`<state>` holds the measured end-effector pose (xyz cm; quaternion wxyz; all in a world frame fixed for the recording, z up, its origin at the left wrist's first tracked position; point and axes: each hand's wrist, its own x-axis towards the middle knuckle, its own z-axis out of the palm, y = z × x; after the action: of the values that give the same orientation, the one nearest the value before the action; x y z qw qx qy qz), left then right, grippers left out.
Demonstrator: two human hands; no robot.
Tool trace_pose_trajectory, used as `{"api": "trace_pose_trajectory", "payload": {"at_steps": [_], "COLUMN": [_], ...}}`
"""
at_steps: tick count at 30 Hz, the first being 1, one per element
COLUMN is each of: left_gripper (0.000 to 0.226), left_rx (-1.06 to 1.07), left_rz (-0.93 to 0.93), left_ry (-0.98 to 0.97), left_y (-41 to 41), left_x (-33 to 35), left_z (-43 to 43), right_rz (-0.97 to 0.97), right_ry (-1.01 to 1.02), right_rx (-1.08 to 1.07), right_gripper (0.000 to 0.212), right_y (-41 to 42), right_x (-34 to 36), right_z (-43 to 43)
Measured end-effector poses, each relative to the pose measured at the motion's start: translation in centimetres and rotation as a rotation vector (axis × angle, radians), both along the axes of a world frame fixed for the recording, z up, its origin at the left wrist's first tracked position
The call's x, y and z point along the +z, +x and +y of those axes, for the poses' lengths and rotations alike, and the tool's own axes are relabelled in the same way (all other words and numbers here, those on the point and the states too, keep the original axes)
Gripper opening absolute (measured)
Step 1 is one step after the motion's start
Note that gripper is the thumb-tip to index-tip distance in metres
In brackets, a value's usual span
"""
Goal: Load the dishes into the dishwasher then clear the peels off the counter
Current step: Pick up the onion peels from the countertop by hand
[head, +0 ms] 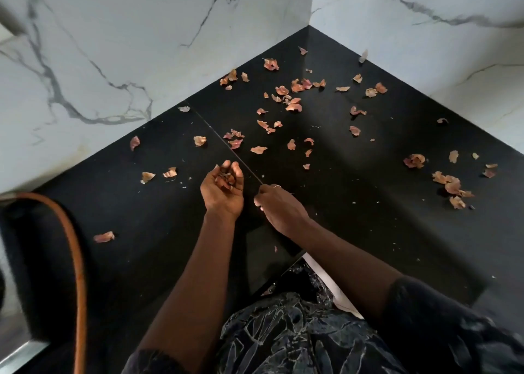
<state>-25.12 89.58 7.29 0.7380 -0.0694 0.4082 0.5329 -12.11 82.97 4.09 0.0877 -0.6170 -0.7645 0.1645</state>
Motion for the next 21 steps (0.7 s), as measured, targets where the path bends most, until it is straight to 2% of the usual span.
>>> {"api": "trace_pose_trajectory", "payload": {"at_steps": [2,5,9,12,15,21], "left_gripper": [0.023,0.024,0.029,0.030,0.031,0.025], "left_rx": [0.003,-0.040,-0.157,-0.231,-0.291,-0.399], "left_rz": [0.015,0.021,0.044,0.040,0.043,0.116], "left_ry": [-0.005,0.000,-0.001,0.000,-0.019,-0.023], "left_y": [-0.6,-1.0,-0.1,1.1,2.7,4.6], "left_x": [-0.1,-0.7,-2.0,-2.5,-2.7,-2.3], "left_z": [0.0,-0.2,-0.8,-1.2,-1.5,-2.1], "right_rz": [-0.016,0.024,0.293,0.420,0.468,0.386], "right_ry": [-0.031,-0.101,-0.018,0.046,0.097,0.092], "right_rx": [-0.004,-0.140,-0.368,-0.453,-0.409,-0.205], "right_gripper": [0.020,0.017,0.015,0.015,0.014,0.016], "right_y": [-0.5,0.3,4.1,5.7,4.7,2.2], "right_x": [-0.2,-0.7,0.7,3.1,5.3,5.5], "right_z": [0.6,1.3,1.7,2.3,2.8,2.5]}}
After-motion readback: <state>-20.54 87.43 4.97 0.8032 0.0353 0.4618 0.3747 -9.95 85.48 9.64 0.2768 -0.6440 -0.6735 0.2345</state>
